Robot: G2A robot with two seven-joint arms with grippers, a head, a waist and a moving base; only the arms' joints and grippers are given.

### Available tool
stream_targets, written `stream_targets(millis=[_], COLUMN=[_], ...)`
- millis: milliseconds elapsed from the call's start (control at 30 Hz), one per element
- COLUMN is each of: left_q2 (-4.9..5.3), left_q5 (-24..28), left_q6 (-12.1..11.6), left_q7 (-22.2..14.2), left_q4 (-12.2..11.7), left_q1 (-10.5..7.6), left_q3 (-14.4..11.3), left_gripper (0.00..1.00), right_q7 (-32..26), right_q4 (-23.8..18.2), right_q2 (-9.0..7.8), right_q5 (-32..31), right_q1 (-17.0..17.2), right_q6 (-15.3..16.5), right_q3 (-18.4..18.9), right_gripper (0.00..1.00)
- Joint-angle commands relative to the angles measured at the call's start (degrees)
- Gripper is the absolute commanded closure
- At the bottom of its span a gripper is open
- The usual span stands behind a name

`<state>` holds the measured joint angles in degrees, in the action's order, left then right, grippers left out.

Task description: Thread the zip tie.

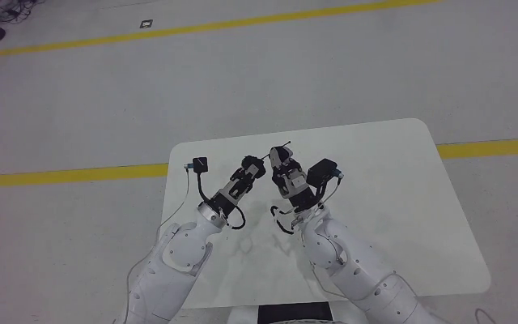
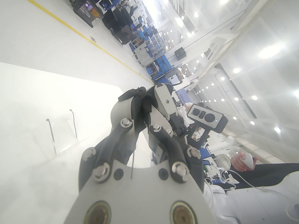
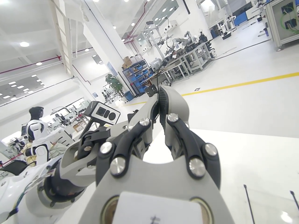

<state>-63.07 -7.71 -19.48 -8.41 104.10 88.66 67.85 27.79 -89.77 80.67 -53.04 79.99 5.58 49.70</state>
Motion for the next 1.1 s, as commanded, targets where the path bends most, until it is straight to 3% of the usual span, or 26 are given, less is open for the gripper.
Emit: stream_targets(millis=[0,1067], left_q2=[0.00,0.00], left_q5=[0.0,0.0], left_q6=[0.0,0.0], left_q7=[0.0,0.0], left_q4=[0.0,0.0], left_q1=[0.00,0.00], left_q3=[0.0,0.0], left_gripper=[1.00,1.00], right_q7=[0.2,0.3], right_q4=[0.0,0.9], right_q2=[0.09,1.51], right_q5=[-0.1,-2.1], right_q1=[0.1,0.7], right_q6=[0.0,0.5], right_q3=[0.2,1.2], right_gripper=[1.00,1.00])
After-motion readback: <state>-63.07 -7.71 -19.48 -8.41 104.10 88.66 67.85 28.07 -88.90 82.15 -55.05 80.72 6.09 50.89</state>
